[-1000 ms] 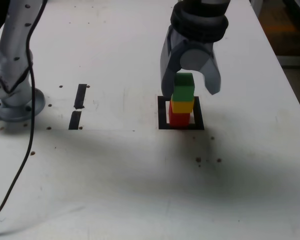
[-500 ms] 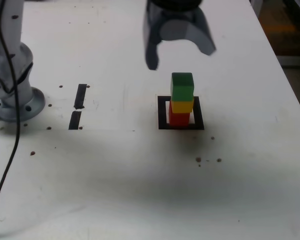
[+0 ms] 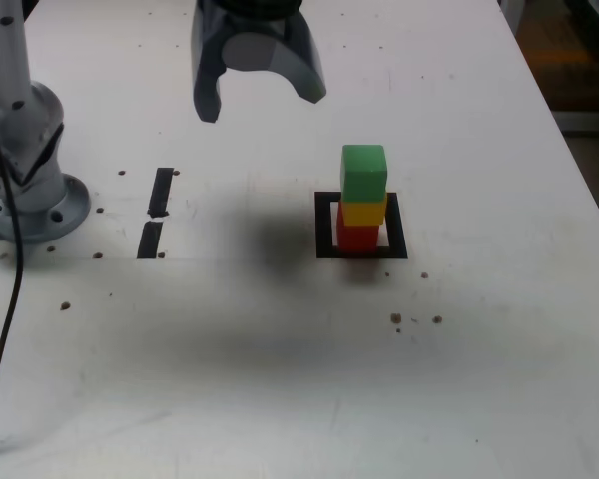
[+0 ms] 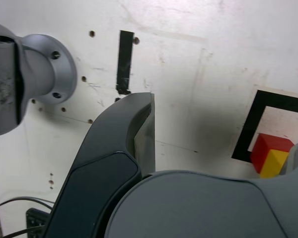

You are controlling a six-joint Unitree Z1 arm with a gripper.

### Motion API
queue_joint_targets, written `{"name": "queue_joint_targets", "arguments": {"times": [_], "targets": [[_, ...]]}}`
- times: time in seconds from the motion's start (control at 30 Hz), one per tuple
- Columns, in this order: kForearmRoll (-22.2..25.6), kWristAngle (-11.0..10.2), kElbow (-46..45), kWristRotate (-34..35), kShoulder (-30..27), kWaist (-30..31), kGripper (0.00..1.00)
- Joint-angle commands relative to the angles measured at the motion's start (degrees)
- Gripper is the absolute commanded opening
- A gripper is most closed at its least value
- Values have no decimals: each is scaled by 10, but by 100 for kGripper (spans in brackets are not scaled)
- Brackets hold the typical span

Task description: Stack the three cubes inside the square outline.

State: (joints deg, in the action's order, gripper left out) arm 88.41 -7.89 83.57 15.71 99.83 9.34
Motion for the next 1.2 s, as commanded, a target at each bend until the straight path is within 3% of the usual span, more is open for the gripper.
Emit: {"name": "queue_joint_targets", "arguments": {"times": [0.0, 0.13, 0.4, 0.93, 1.17], "targets": [[-6, 5, -34, 0, -9, -7, 99], [-33, 16, -83, 0, -11, -12, 99], [-133, 45, -178, -4, -16, -22, 99], [-284, 65, -280, -26, -33, -35, 99], [-303, 71, -294, -30, -33, -37, 99]]}}
